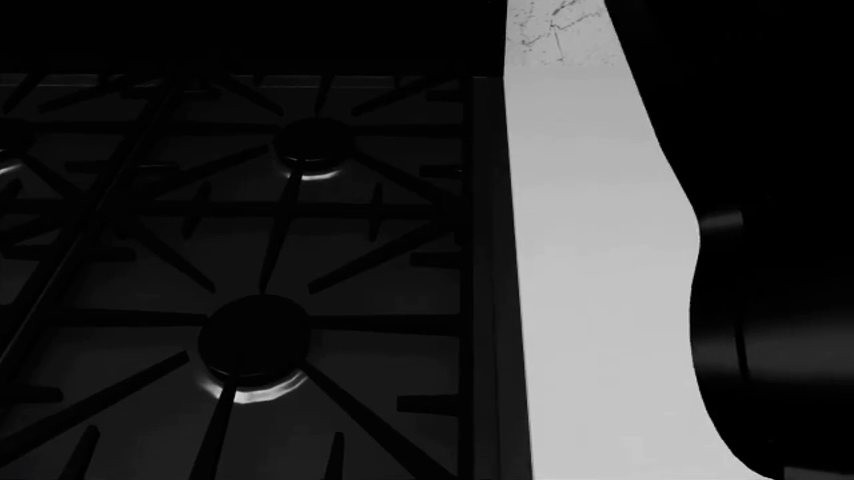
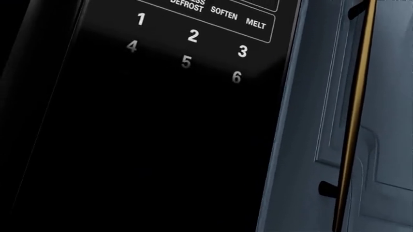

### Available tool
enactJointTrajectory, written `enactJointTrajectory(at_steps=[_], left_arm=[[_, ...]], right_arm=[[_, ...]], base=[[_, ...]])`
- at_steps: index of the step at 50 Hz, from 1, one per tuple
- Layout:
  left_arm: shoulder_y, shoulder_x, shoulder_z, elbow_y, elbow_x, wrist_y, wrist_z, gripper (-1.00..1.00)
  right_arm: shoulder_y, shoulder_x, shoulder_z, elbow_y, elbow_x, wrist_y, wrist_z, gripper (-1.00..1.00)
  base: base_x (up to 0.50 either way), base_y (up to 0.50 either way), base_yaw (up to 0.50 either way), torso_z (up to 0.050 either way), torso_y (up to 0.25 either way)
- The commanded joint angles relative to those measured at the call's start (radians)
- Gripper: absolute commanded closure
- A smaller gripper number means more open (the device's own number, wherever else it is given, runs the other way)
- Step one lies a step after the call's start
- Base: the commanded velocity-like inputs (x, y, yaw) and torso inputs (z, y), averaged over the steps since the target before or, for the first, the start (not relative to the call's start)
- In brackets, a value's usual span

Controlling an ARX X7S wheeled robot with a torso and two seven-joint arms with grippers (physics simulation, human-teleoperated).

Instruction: Press the stop button on the microwave

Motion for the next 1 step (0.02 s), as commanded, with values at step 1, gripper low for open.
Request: enactJointTrajectory(at_steps=[1], left_arm=[[0.0, 0.0, 0.0, 0.0, 0.0, 0.0, 0.0, -1.0]], right_arm=[[-0.058, 0.021, 0.032, 0.147, 0.051, -0.134, -0.127, 1.0]], base=[[0.03, 0.0, 0.01, 0.0, 0.0]])
